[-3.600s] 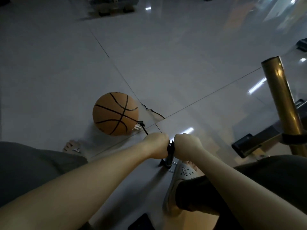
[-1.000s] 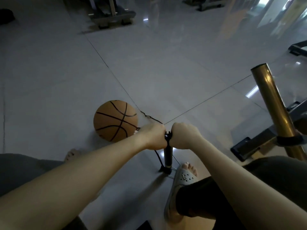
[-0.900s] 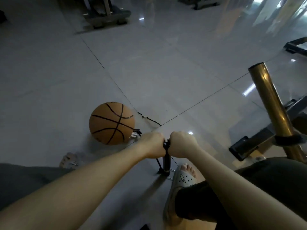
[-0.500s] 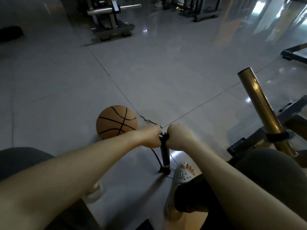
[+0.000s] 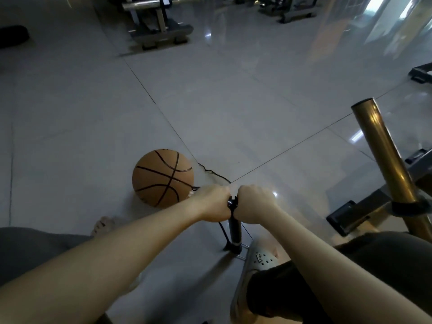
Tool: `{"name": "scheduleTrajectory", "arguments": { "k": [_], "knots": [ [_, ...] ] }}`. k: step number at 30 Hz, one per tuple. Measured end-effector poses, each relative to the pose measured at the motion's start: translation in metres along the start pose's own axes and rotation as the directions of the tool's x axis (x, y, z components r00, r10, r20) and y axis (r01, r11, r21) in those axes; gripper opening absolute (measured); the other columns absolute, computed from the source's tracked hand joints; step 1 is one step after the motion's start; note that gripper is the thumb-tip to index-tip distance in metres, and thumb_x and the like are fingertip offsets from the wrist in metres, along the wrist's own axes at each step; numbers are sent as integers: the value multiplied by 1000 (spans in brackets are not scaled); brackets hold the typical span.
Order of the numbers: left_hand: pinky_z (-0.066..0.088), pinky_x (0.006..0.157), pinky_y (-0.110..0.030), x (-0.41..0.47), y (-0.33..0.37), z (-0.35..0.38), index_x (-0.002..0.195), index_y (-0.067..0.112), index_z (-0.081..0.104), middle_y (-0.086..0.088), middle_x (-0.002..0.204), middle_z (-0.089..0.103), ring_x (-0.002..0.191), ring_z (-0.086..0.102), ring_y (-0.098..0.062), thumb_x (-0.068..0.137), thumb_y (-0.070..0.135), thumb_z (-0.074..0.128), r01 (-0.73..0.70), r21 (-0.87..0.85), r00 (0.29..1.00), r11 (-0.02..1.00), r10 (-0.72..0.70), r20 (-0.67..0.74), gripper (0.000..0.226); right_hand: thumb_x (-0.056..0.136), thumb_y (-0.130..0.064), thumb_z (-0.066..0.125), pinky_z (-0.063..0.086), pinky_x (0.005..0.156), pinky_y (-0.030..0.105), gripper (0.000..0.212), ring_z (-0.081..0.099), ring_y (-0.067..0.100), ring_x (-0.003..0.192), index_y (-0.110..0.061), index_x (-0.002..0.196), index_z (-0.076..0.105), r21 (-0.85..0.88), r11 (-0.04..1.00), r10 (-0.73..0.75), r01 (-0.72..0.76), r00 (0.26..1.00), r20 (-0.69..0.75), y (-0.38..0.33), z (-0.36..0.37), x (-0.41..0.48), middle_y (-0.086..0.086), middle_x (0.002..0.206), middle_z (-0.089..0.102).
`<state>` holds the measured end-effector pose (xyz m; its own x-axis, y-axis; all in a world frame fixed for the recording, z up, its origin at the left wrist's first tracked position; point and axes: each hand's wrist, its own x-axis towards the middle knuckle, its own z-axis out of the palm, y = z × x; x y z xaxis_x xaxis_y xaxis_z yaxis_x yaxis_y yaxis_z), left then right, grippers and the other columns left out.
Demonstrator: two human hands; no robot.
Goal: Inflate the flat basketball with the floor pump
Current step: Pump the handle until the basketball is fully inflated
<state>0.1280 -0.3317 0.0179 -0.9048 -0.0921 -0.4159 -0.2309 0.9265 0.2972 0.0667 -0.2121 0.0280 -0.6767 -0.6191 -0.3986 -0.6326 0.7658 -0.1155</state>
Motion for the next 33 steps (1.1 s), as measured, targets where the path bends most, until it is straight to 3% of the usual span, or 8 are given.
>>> {"name": "scheduleTrajectory", "arguments": {
  "k": [3,5,12,16,21,25,29,33],
  "knots": [
    [41,49,-30,6,-3,33,66,18,51,-5,67,57,60,54,-25,82,19,57,18,35,1000,999,-19,25,17,82,-20,54,44,60,30,21,54,20,70,-20,68,39,-65,998,-12,16,998,69,3,32,7,-2,69,47],
    [37,48,-30,5,-3,44,67,21,47,-2,68,53,66,55,-27,83,20,57,37,49,999,998,-38,23,19,83,-21,55,46,61,31,22,55,21,72,-19,67,39,-75,997,-24,31,995,93,4,41,7,-2,68,46],
    [39,58,-30,-13,13,52,83,17,54,-2,74,52,72,54,-29,86,20,57,12,101,1000,995,-12,3,5,83,-22,56,43,62,30,23,54,22,73,-19,68,39,-43,999,-13,17,995,102,10,51,-14,-2,68,44],
    [40,58,-30,-25,15,53,74,19,49,-2,70,50,78,63,-33,84,17,57,15,78,1000,997,-16,12,13,84,-24,54,42,65,30,15,54,23,75,-17,77,43,-30,999,-24,27,995,102,7,46,-27,0,77,50],
    [41,57,-30,-40,12,39,75,17,54,-4,74,58,68,55,-24,85,18,57,3,28,989,1000,-7,144,11,82,-28,60,44,66,28,20,55,23,74,-15,77,47,-38,996,-69,76,984,163,-4,27,-38,0,72,49],
    [41,50,-26,-48,17,-32,80,15,64,-3,71,59,58,54,-16,86,21,70,-22,-95,985,995,39,170,10,74,-36,70,42,55,27,27,52,19,58,-17,66,51,14,996,-92,92,993,79,-3,-35,-40,0,66,55],
    [43,48,-23,-52,25,-98,81,12,68,0,64,59,55,55,-14,83,17,75,-52,-95,989,994,65,132,9,76,-16,67,40,48,27,14,47,18,47,-10,71,55,152,985,-100,78,985,141,-9,-87,-49,3,60,53],
    [41,51,-26,-36,17,-49,85,10,68,-2,69,58,57,51,-16,81,17,75,-9,-25,972,1000,15,236,11,77,-23,66,43,53,26,14,51,18,54,-11,71,63,49,996,-86,78,976,198,-17,-46,-32,1,63,58]
  ]
}}
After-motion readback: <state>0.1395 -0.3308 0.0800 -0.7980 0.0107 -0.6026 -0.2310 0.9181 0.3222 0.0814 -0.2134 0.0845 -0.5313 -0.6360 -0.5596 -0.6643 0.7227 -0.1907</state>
